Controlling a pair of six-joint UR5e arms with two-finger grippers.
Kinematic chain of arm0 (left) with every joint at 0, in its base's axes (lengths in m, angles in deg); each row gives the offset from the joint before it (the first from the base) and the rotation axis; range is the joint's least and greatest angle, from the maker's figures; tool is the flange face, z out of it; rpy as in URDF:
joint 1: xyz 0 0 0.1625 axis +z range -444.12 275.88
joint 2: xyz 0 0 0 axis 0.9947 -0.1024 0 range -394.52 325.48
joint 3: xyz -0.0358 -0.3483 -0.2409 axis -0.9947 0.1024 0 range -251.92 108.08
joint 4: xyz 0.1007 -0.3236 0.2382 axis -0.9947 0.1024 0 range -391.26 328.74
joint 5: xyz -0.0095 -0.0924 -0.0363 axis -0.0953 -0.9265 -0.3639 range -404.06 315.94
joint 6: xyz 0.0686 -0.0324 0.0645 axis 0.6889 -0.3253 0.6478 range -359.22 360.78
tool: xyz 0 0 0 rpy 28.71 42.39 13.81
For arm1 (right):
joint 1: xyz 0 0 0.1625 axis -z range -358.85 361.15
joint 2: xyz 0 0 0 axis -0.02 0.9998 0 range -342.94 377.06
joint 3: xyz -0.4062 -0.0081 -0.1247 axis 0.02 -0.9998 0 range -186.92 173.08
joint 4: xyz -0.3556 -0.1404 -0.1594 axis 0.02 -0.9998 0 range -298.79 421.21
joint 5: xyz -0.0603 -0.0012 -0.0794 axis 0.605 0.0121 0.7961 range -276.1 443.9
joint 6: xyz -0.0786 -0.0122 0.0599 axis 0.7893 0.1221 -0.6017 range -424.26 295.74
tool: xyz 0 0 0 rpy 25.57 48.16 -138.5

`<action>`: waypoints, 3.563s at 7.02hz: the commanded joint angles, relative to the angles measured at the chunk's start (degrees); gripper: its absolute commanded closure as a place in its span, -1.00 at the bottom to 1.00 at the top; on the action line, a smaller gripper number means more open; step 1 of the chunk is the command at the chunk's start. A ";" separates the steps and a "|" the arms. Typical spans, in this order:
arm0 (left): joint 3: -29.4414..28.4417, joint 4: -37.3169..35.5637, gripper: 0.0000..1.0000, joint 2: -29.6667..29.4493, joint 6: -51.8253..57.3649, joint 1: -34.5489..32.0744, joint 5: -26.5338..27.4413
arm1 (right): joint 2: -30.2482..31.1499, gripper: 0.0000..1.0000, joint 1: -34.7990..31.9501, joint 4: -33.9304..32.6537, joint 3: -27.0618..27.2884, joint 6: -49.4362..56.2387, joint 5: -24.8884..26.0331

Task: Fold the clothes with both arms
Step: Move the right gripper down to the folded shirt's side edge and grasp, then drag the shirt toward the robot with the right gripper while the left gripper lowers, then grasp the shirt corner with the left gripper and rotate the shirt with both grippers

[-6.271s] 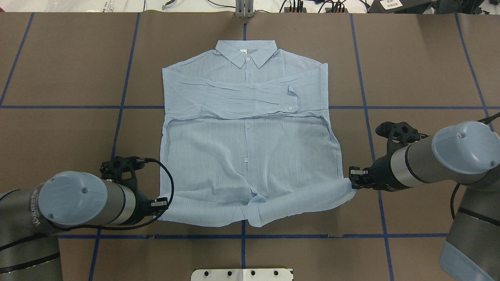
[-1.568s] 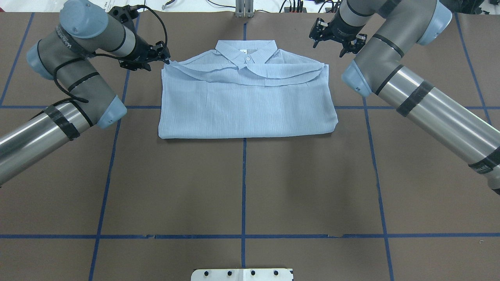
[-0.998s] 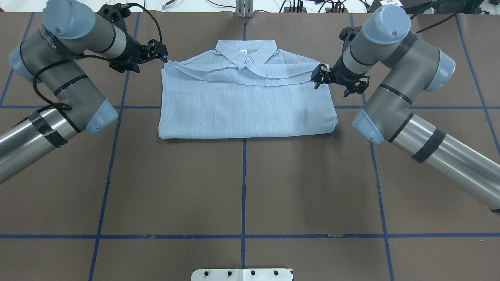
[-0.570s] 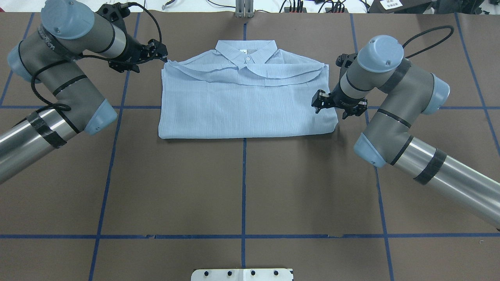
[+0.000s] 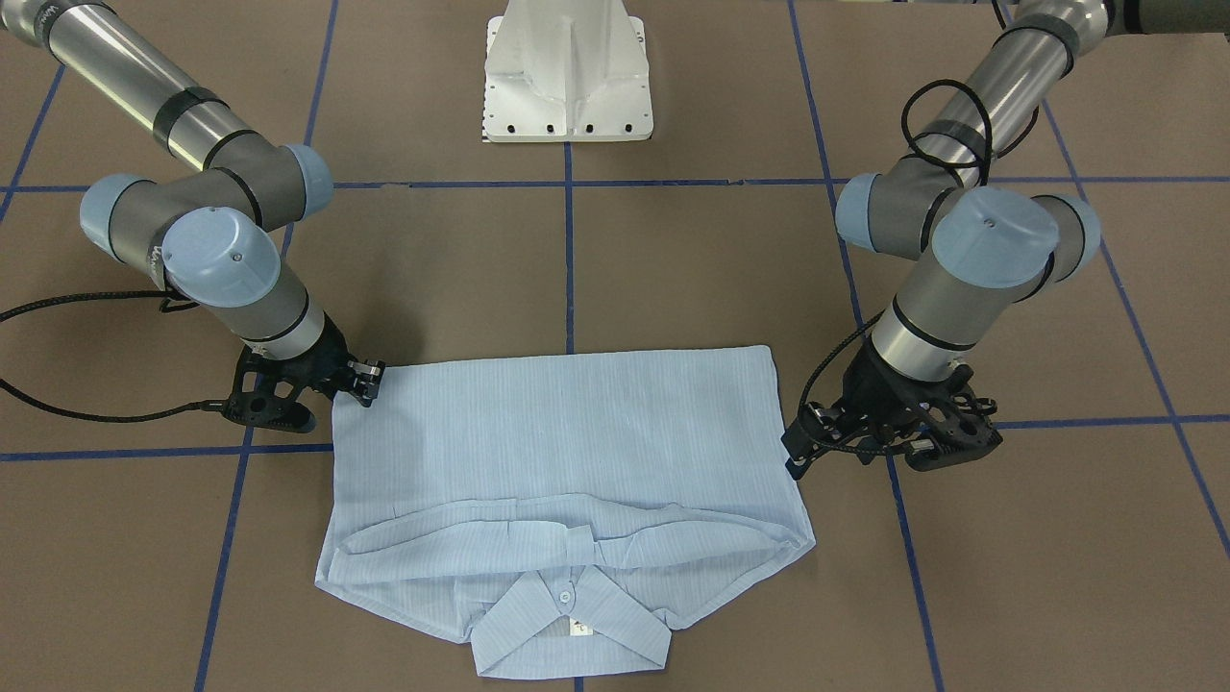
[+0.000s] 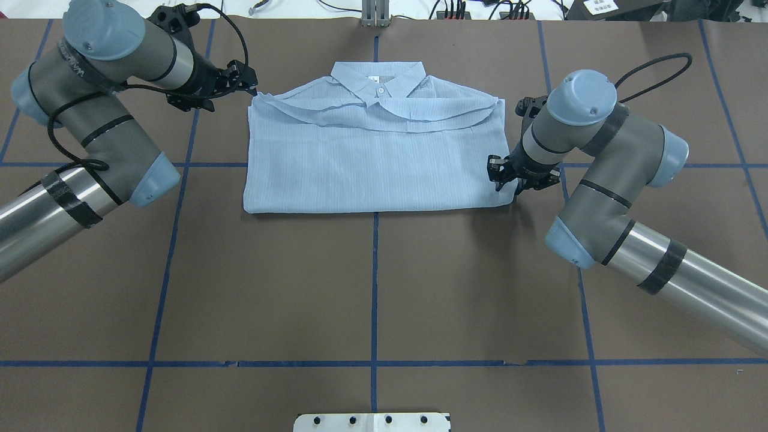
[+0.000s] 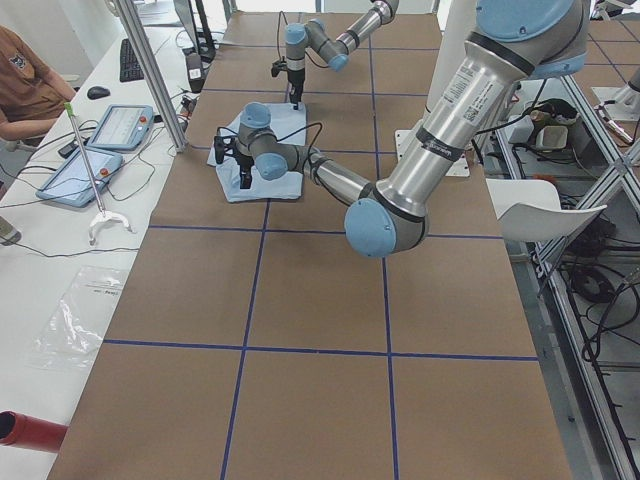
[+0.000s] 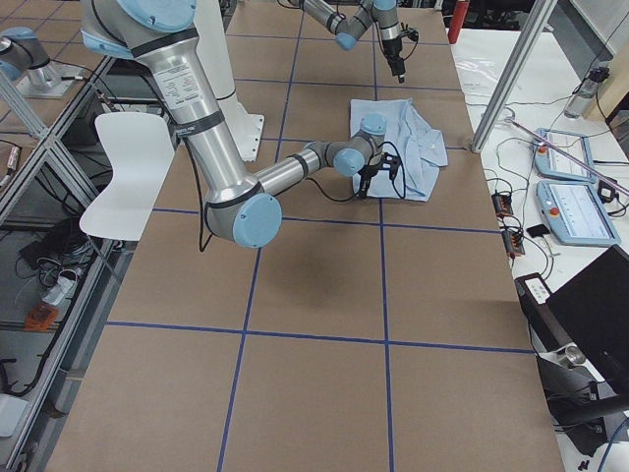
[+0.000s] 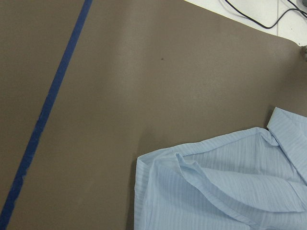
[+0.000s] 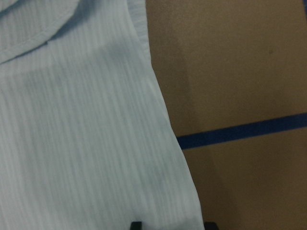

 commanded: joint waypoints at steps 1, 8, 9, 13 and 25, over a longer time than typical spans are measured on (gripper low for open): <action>0.09 0.00 -0.97 -0.09 0.00 0.00 0.00 | 3.23 1.00 -0.04 -0.08 5.46 0.06 -0.57; 8.69 -5.36 -0.97 2.55 -0.70 0.17 0.18 | 34.84 1.00 13.53 -0.17 42.27 -0.20 -0.58; 8.53 -5.36 -0.97 2.55 -0.70 0.70 0.26 | 37.33 1.00 19.06 -0.17 45.89 -0.29 -0.58; 9.05 -5.27 -0.98 3.25 -0.70 2.63 0.53 | 39.91 -0.98 34.05 -0.17 49.80 -1.43 -0.49; 17.05 -13.45 -0.49 2.29 -25.22 28.83 11.78 | 29.79 -1.00 20.61 -0.08 48.83 -1.70 12.08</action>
